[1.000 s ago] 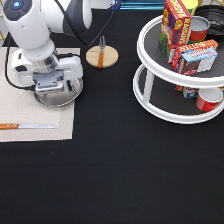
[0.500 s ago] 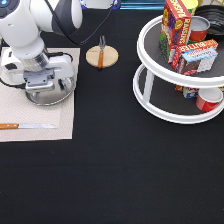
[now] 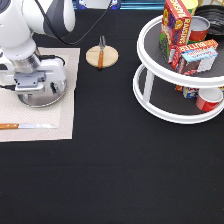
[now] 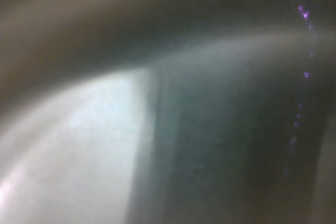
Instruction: Arrange plate and fork
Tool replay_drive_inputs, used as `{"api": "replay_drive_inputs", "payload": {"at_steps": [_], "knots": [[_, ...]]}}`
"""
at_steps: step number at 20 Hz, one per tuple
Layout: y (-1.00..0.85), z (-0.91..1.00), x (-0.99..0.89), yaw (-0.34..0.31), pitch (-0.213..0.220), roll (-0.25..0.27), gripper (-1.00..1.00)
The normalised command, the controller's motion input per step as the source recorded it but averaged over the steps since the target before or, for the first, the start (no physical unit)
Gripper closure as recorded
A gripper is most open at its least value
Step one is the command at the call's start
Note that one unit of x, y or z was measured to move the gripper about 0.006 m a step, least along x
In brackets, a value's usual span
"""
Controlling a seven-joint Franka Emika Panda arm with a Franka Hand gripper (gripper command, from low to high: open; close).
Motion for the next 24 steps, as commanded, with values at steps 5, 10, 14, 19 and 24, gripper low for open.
{"api": "replay_drive_inputs", "payload": {"at_steps": [5,10,14,19,24], "knots": [[-0.47,0.08,0.26,-0.114,0.062,0.002,-1.0],[-0.52,0.05,0.06,-0.121,0.078,0.014,-1.0],[-0.54,0.05,0.04,-0.11,0.086,0.025,-1.0],[-0.31,0.01,0.28,-0.044,0.107,0.047,-1.0],[0.33,0.2,0.2,0.0,0.045,-0.029,-1.0]]}}
